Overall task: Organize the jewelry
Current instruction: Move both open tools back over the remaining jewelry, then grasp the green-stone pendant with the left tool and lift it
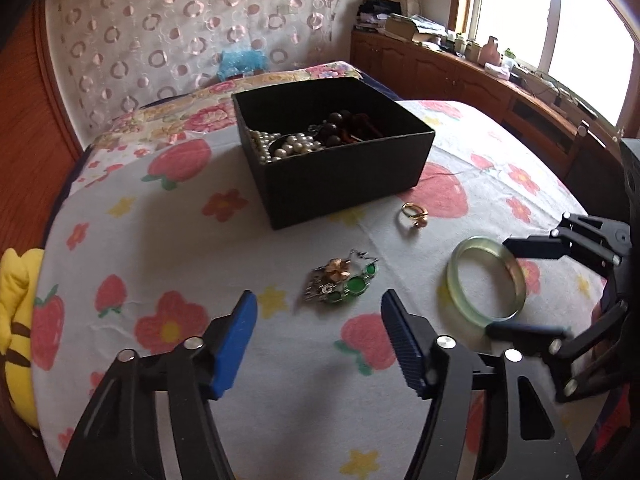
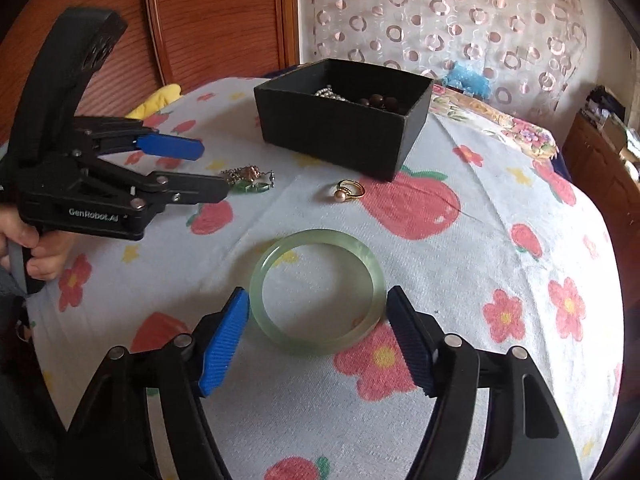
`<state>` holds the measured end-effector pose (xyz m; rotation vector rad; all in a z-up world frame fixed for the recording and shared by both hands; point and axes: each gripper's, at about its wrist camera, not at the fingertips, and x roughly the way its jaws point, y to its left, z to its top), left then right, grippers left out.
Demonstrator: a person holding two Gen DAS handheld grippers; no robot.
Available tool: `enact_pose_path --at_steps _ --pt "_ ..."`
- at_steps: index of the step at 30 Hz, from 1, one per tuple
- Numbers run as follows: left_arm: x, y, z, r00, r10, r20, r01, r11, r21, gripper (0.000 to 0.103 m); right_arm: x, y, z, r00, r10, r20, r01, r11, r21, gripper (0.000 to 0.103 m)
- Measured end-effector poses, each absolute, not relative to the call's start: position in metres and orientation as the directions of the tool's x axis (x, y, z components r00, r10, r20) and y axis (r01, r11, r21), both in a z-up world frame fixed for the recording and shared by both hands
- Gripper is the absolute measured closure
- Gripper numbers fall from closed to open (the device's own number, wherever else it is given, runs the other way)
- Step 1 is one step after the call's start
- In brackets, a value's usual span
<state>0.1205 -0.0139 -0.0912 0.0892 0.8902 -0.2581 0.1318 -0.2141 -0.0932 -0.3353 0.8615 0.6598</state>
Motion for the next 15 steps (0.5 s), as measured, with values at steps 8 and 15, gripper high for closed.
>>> enact_pose_path --at_steps 8,15 --pt "0.138 -0.021 -0.092 0.603 -0.174 -0.779 0.202 0.977 -0.062 0.042 0.135 -0.220 -0.093 0.468 0.403 -0.787 -0.655 0.755 -0.003 0.030" --pt "0.140 -0.027 -0.098 0.589 -0.159 -0.792 0.214 0.976 -0.036 0.045 0.135 -0.220 -0.093 0.468 0.402 -0.787 -0.655 0.755 -0.004 0.030"
